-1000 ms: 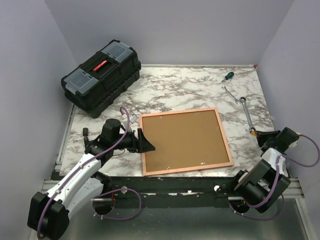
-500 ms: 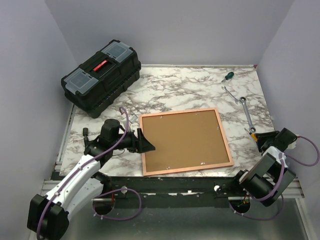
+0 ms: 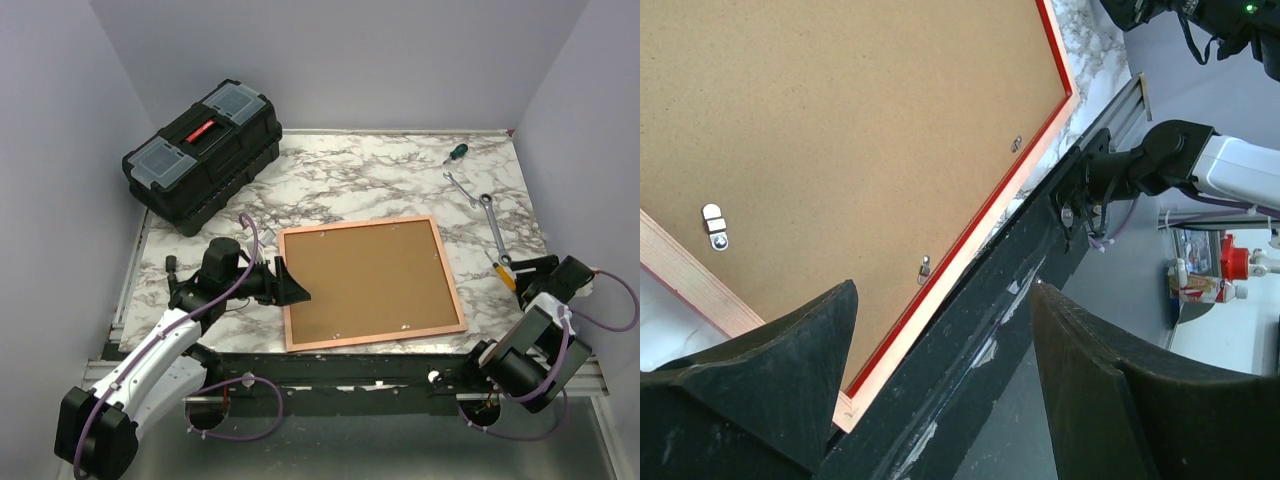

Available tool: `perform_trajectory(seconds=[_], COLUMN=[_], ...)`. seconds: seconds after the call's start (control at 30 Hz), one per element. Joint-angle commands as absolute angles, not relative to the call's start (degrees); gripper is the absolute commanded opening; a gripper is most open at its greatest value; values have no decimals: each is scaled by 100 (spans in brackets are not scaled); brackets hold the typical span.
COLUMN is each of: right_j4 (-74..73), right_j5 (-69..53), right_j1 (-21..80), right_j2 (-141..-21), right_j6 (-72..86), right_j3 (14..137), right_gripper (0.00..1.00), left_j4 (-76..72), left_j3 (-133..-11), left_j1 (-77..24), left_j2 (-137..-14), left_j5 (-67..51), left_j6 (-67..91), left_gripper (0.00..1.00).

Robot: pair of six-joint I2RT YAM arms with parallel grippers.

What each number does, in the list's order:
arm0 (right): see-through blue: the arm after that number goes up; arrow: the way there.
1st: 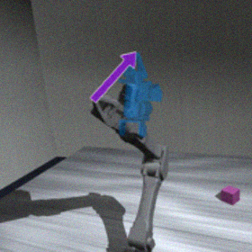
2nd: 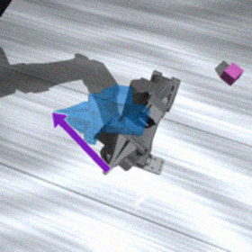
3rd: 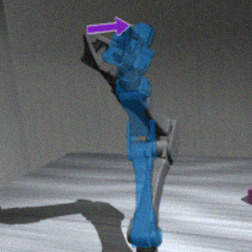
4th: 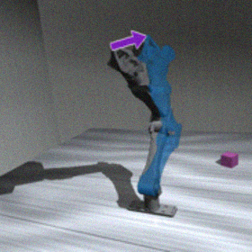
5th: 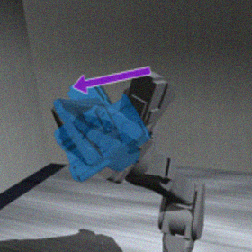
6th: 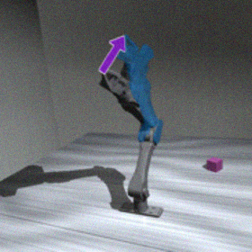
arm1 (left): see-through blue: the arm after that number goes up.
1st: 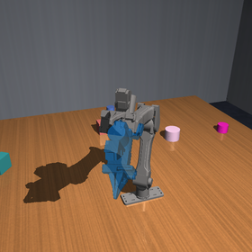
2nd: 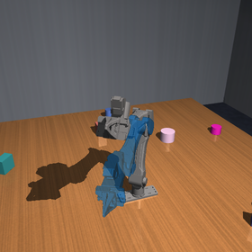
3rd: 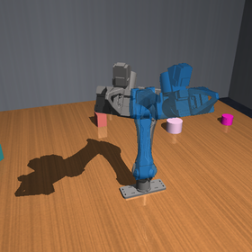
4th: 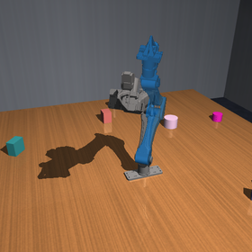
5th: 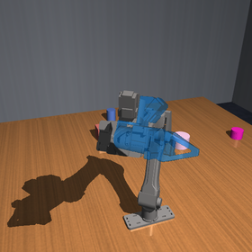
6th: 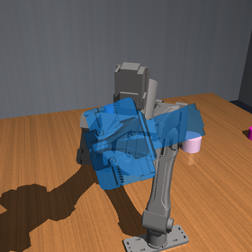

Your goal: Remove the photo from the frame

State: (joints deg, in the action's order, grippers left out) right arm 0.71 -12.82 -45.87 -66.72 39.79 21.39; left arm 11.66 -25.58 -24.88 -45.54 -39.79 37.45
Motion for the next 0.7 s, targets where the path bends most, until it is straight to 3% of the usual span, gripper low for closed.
perform_trajectory(seconds=[0.0, 0.3, 0.67], right_j4=[-232, -634, -1953], right_j5=[-974, -723, 400], right_j1=[-4632, -4636, -4624], right_j2=[-6626, -6236, -5558], right_j6=[3856, 3831, 3863], right_j3=[2109, 2286, 3109], right_gripper=[78, 99, 100], left_j4=[1031, 959, 893], left_j3=[-2504, -2475, -2485], left_j1=[-2514, -2514, -2514], left_j2=[-4510, -4550, -4605], left_j5=[-4162, -4197, -4265], left_j6=[3639, 3655, 3656], left_gripper=[72, 72, 72])
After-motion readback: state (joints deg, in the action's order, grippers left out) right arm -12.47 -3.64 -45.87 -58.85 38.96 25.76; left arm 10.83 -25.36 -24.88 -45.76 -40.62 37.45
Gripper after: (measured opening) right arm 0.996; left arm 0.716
